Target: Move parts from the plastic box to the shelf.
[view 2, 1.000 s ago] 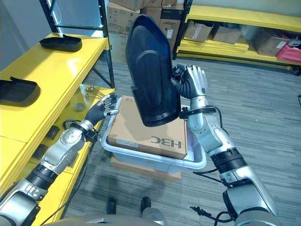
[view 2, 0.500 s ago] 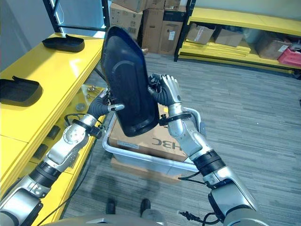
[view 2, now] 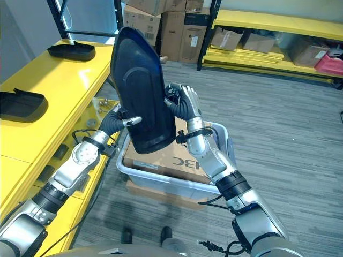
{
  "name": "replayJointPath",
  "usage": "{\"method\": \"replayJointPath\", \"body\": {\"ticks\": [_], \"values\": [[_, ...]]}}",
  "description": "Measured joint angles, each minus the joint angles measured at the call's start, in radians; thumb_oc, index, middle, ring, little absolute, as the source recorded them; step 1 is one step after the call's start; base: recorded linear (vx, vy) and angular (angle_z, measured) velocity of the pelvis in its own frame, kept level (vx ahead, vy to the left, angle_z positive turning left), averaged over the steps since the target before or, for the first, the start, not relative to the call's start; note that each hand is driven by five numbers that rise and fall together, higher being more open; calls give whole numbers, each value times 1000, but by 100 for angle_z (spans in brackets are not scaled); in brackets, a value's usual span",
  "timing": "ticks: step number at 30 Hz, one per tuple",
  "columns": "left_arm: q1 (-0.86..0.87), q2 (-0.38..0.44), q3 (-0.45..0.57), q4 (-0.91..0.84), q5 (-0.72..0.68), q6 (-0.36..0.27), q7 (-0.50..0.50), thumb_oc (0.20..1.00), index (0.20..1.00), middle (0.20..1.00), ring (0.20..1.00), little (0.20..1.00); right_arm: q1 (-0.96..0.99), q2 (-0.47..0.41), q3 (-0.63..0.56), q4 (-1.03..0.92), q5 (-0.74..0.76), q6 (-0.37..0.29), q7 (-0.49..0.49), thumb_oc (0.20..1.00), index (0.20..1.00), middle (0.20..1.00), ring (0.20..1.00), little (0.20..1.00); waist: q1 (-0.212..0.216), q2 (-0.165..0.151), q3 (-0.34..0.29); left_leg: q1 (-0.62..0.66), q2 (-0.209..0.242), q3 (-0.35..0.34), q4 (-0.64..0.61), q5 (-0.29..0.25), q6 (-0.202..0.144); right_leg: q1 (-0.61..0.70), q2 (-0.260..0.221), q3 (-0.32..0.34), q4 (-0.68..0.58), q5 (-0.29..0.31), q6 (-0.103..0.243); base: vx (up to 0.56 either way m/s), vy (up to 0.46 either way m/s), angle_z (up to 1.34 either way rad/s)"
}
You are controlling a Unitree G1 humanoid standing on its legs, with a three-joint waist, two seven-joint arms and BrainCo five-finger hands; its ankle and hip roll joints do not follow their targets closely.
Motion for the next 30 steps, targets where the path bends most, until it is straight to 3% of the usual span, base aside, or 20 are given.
{"method": "replayJointPath", "body": {"ticks": [13, 19, 27, 29, 30], "values": [[-147, 25, 22, 1, 99, 22, 78, 200, 200, 200, 200, 200, 0, 3, -38, -113, 11, 0, -120, 200, 200, 200, 200, 200, -41, 20, -15, 5, 0, 13, -1, -8, -7, -4, 1, 19, 0, -1, 3, 14, -4, -3], [-171, -1, 21, -2, 98, 36, 99, 200, 200, 200, 200, 200, 0, 17, -69, -137, 55, 0, -110, 200, 200, 200, 200, 200, -81, 29, -21, 5, 3, 36, 0, -8, -2, -15, 5, 43, 0, 3, -1, 11, -18, -13], [-117, -38, 12, 4, 75, 55, 146, 200, 200, 200, 200, 200, 43, 69, -63, -154, 136, -1, -69, 200, 200, 200, 200, 200, -77, 29, -21, 3, 9, 38, -1, -9, -4, -19, 13, 49, 0, 5, -3, -25, -33, -3], [-28, -54, 13, -3, 82, 19, 189, 200, 200, 200, 200, 200, 102, 92, -60, -168, 168, -27, -31, 702, 702, 702, 702, 702, -59, 30, -22, -1, 13, 37, -5, -10, -6, -14, 15, 47, 0, 4, -3, -79, -68, 0], [21, -51, 13, -12, 90, 2, 198, 200, 200, 200, 200, 200, 133, 92, -50, -180, 174, -37, -17, 1000, 1000, 1000, 1000, 1000, -53, 30, -22, 1, 14, 36, -5, -12, -8, -14, 16, 45, 0, 0, -6, -56, -42, 14]]}}
